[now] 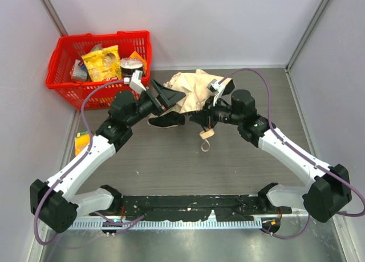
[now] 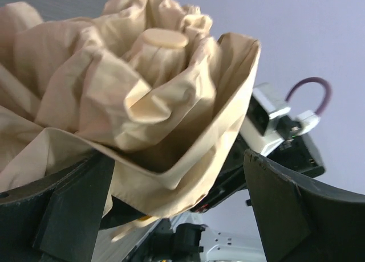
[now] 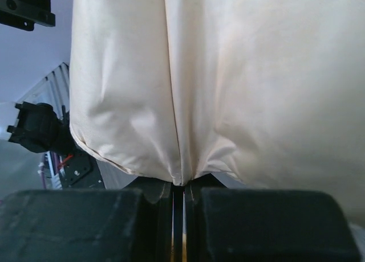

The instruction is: Put away the umbrella

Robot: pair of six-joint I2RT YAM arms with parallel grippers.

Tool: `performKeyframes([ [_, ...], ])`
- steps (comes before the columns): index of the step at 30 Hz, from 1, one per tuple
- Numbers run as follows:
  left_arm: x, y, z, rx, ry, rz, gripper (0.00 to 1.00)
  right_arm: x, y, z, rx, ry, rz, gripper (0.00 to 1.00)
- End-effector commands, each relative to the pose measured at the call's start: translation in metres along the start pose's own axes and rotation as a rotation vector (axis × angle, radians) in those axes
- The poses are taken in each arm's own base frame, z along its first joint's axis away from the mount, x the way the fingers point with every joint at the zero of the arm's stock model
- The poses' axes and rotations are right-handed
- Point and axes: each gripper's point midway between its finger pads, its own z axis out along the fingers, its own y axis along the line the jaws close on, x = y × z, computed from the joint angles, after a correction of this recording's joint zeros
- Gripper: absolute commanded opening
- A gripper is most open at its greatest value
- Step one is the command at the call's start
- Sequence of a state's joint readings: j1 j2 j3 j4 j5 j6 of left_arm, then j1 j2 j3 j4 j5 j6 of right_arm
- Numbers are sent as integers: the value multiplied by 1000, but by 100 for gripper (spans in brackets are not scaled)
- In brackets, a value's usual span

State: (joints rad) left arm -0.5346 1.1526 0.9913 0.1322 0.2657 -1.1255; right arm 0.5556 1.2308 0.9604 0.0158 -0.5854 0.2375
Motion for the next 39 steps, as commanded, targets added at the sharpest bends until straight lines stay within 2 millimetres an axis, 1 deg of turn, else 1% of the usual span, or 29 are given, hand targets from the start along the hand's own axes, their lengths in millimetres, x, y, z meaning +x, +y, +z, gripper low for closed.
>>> performKeyframes([
  [1, -1, -2, -32, -37, -24, 104, 100, -54, 12, -21, 62, -152, -214, 1],
  [2, 2, 6, -39, -83, -11, 118, 100, -53, 10, -21, 71, -138, -239, 1],
  [3, 2, 6, -47, -115, -3, 124, 100, -53, 8, -23, 85, -115, -245, 1],
  [4, 1, 6, -51, -139, 1, 122, 100, -45, 4, -22, 97, -74, -249, 1],
  [6, -5, -4, -56, -169, 11, 104, 100, -46, 0, -23, 122, -62, -260, 1],
  [7, -4, -6, -57, -190, 30, 84, 100, -47, -2, -25, 133, -63, -284, 1],
  [8, -6, -13, -58, -196, 39, 64, 100, -45, -3, -25, 137, -59, -289, 1],
  [11, -8, -29, -50, -184, 65, -25, 100, -45, -4, -23, 133, -56, -289, 1],
  [12, -10, -31, -46, -189, 66, -46, 100, -42, -6, -21, 135, -48, -284, 1],
  [14, -15, -33, -40, -213, 62, -60, 100, -43, -5, -21, 132, -52, -285, 1],
  [18, -21, -20, -31, -307, 58, -62, 100, -46, 1, -20, 116, -65, -291, 1],
  [20, -19, -12, -22, -331, 68, -78, 100, -45, 2, -19, 111, -59, -290, 1],
  [22, -18, -5, -17, -350, 67, -94, 100, -45, 5, -18, 97, -57, -292, 1],
  [26, -16, 4, -7, -352, 77, -67, 100, -44, 12, -16, 63, -62, -282, 1],
  [29, -15, 19, -3, -388, 57, -34, 100, -45, 21, -15, 13, -70, -291, 1],
  [30, -17, 22, -1, -384, 47, -21, 100, -45, 24, -14, -3, -73, -261, 1],
  [32, -14, 25, 7, -341, 42, -17, 100, -44, 30, -12, -47, -72, -253, 1],
  [33, -14, 21, 13, -296, 39, -12, 100, -44, 34, -12, -69, -71, -252, 1],
  [34, -13, 22, 17, -271, 33, -14, 100, -42, 35, -10, -82, -64, -245, 1],
  [36, -11, 20, 26, -210, 30, -2, 100, -37, 44, -8, -136, -49, -238, 1],
  [39, -8, 9, 35, -79, 25, 18, 100, -30, 50, -5, -184, -25, -222, 1],
])
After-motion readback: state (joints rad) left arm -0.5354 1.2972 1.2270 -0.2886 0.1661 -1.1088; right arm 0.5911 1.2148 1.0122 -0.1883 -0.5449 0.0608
